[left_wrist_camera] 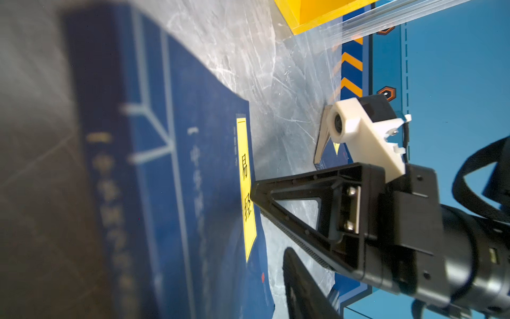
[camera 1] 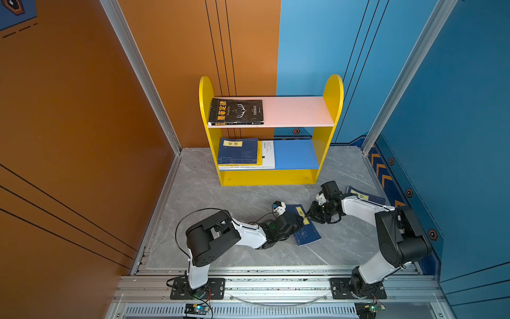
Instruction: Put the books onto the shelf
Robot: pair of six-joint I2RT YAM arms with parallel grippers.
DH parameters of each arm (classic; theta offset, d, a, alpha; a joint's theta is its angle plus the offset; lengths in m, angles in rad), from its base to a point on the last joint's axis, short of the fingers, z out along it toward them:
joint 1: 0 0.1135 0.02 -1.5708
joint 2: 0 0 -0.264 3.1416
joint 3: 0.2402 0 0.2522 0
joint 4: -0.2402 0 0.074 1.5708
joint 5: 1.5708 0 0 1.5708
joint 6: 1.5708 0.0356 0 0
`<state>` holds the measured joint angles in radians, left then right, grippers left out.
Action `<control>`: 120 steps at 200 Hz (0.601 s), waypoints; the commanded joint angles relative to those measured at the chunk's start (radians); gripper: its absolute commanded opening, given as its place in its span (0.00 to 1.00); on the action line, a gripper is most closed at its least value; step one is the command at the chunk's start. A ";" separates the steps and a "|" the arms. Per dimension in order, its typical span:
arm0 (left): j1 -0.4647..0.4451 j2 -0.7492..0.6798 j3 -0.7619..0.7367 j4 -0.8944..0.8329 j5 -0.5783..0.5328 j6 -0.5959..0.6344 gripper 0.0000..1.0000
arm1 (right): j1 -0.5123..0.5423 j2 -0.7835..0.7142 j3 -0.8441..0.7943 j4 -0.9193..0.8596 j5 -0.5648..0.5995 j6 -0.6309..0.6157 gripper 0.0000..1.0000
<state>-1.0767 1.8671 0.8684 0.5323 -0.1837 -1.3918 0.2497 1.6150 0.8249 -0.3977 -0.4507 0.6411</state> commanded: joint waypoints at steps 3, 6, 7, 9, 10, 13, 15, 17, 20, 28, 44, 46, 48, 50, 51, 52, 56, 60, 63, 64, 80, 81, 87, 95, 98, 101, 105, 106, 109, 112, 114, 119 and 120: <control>-0.031 -0.051 0.031 -0.101 -0.047 -0.010 0.44 | 0.005 -0.020 -0.030 -0.078 0.010 0.028 0.33; -0.031 -0.053 0.031 -0.111 -0.049 -0.010 0.44 | 0.006 -0.019 -0.030 -0.078 0.010 0.028 0.34; -0.031 -0.054 0.031 -0.115 -0.049 -0.010 0.44 | 0.006 -0.019 -0.030 -0.078 0.011 0.029 0.34; -0.032 -0.055 0.031 -0.122 -0.050 -0.010 0.44 | 0.006 -0.018 -0.031 -0.078 0.012 0.030 0.34; -0.033 -0.055 0.031 -0.126 -0.051 -0.010 0.44 | 0.006 -0.018 -0.030 -0.078 0.012 0.030 0.34; -0.034 -0.059 0.031 -0.136 -0.051 -0.010 0.44 | 0.006 -0.018 -0.031 -0.077 0.013 0.031 0.33; -0.033 -0.061 0.031 -0.144 -0.050 -0.011 0.44 | 0.006 -0.018 -0.031 -0.077 0.013 0.033 0.33; -0.034 -0.062 0.030 -0.151 -0.049 -0.013 0.44 | 0.007 -0.017 -0.030 -0.076 0.013 0.035 0.33; -0.033 -0.064 0.031 -0.161 -0.048 -0.016 0.43 | 0.008 -0.018 -0.030 -0.076 0.015 0.036 0.33; -0.029 -0.067 0.025 -0.173 -0.047 -0.025 0.43 | 0.012 -0.017 -0.030 -0.073 0.017 0.040 0.33; -0.029 -0.071 0.011 -0.174 -0.044 -0.034 0.42 | 0.020 -0.012 -0.028 -0.070 0.020 0.051 0.33; -0.028 -0.070 0.010 -0.174 -0.043 -0.036 0.41 | 0.022 -0.012 -0.029 -0.069 0.020 0.052 0.33; -0.028 -0.071 0.009 -0.174 -0.042 -0.037 0.41 | 0.024 -0.013 -0.029 -0.069 0.021 0.055 0.33; -0.029 -0.071 0.009 -0.173 -0.041 -0.038 0.41 | 0.026 -0.013 -0.029 -0.069 0.021 0.056 0.33; -0.028 -0.071 0.008 -0.173 -0.040 -0.038 0.41 | 0.026 -0.013 -0.029 -0.068 0.021 0.057 0.33; -0.029 -0.071 0.008 -0.174 -0.040 -0.038 0.41 | 0.027 -0.013 -0.029 -0.068 0.021 0.057 0.33; -0.029 -0.071 0.006 -0.175 -0.040 -0.040 0.41 | 0.031 -0.013 -0.029 -0.066 0.022 0.061 0.33; -0.030 -0.072 0.006 -0.174 -0.039 -0.038 0.40 | 0.035 -0.014 -0.029 -0.066 0.023 0.064 0.33; -0.031 -0.072 0.006 -0.174 -0.038 -0.038 0.40 | 0.037 -0.014 -0.029 -0.066 0.021 0.066 0.33; -0.033 -0.072 0.005 -0.175 -0.038 -0.038 0.40 | 0.038 -0.014 -0.029 -0.065 0.021 0.067 0.33; -0.031 -0.074 0.003 -0.174 -0.034 -0.040 0.39 | 0.048 -0.010 -0.028 -0.057 0.004 0.087 0.33; -0.032 -0.074 0.002 -0.175 -0.035 -0.040 0.39 | 0.049 -0.010 -0.028 -0.057 0.004 0.088 0.33; -0.032 -0.074 0.000 -0.174 -0.034 -0.045 0.38 | 0.052 -0.012 -0.033 -0.049 0.000 0.096 0.33; -0.029 -0.075 -0.003 -0.174 -0.032 -0.047 0.38 | 0.058 -0.016 -0.034 -0.043 -0.002 0.105 0.33; -0.030 -0.076 -0.004 -0.175 -0.032 -0.048 0.38 | 0.059 -0.019 -0.037 -0.042 -0.002 0.108 0.33; -0.030 -0.076 -0.005 -0.175 -0.031 -0.049 0.38 | 0.060 -0.022 -0.038 -0.041 -0.001 0.109 0.33; -0.027 -0.077 -0.006 -0.176 -0.029 -0.049 0.38 | 0.062 -0.024 -0.037 -0.042 0.001 0.109 0.34; -0.025 -0.077 -0.006 -0.176 -0.029 -0.050 0.38 | 0.062 -0.024 -0.037 -0.042 0.001 0.109 0.34; -0.027 -0.077 -0.006 -0.175 -0.029 -0.049 0.38 | 0.063 -0.028 -0.036 -0.044 0.003 0.109 0.34; -0.026 -0.079 -0.007 -0.174 -0.027 -0.050 0.38 | 0.062 -0.029 -0.036 -0.045 0.005 0.109 0.34; -0.027 -0.079 -0.008 -0.175 -0.027 -0.050 0.38 | 0.062 -0.029 -0.037 -0.047 0.006 0.108 0.34; -0.026 -0.079 -0.010 -0.175 -0.026 -0.050 0.38 | 0.062 -0.030 -0.038 -0.046 0.008 0.108 0.34; -0.026 -0.079 -0.010 -0.174 -0.026 -0.050 0.38 | 0.062 -0.030 -0.038 -0.046 0.009 0.108 0.34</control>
<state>-1.1015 1.8164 0.8700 0.3679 -0.2024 -1.4364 0.2985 1.6024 0.8158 -0.4080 -0.4492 0.7200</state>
